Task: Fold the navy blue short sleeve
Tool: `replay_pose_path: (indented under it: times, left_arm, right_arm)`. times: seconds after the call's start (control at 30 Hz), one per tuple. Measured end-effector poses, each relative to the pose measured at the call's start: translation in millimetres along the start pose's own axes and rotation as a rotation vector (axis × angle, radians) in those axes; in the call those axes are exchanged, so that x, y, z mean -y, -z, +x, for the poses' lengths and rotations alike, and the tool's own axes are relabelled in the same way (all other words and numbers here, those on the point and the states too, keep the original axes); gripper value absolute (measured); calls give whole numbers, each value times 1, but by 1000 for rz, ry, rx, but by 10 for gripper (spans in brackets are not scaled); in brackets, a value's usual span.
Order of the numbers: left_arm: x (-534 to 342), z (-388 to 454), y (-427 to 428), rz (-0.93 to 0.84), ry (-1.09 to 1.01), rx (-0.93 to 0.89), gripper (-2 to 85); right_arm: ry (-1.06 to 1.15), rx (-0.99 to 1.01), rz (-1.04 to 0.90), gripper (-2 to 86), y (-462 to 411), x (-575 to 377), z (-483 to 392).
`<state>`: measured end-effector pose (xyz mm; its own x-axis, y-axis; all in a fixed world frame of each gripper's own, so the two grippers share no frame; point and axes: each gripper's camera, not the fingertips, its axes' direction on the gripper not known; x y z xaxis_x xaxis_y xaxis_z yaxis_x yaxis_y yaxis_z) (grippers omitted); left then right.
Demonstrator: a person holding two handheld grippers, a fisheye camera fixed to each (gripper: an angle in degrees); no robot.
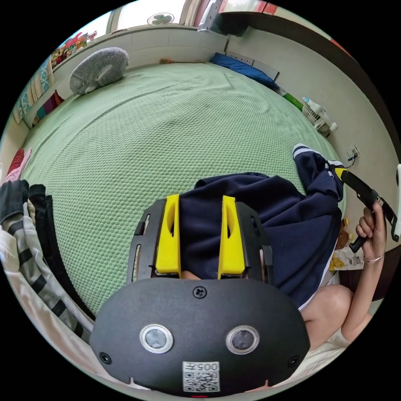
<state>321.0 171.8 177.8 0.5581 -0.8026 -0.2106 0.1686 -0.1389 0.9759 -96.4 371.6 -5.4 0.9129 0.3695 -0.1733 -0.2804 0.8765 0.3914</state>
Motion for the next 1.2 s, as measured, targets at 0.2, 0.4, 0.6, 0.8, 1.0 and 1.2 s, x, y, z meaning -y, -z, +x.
replay_pose_path:
  times: [0.2,0.4,0.6,0.8,1.0,1.2]
  left_arm:
    - [-11,15,8,-20,7,25,73]
    - [-27,16,42,30,76,37,38]
    - [-68,-3,120,288,259,280,37]
    - [-134,-56,189,462,566,378,36]
    - [-159,-63,206,460,592,358,37]
    - [-150,-36,205,395,458,432,39]
  right_arm:
    - [65,10,8,70,-4,1,-9]
    - [53,40,86,75,7,1,-3]
    - [62,153,111,113,9,5,2]
    - [164,104,23,153,-7,14,-8]
    - [301,281,-352,163,-52,21,-27]
    - [505,132,-463,131,-69,10,-68]
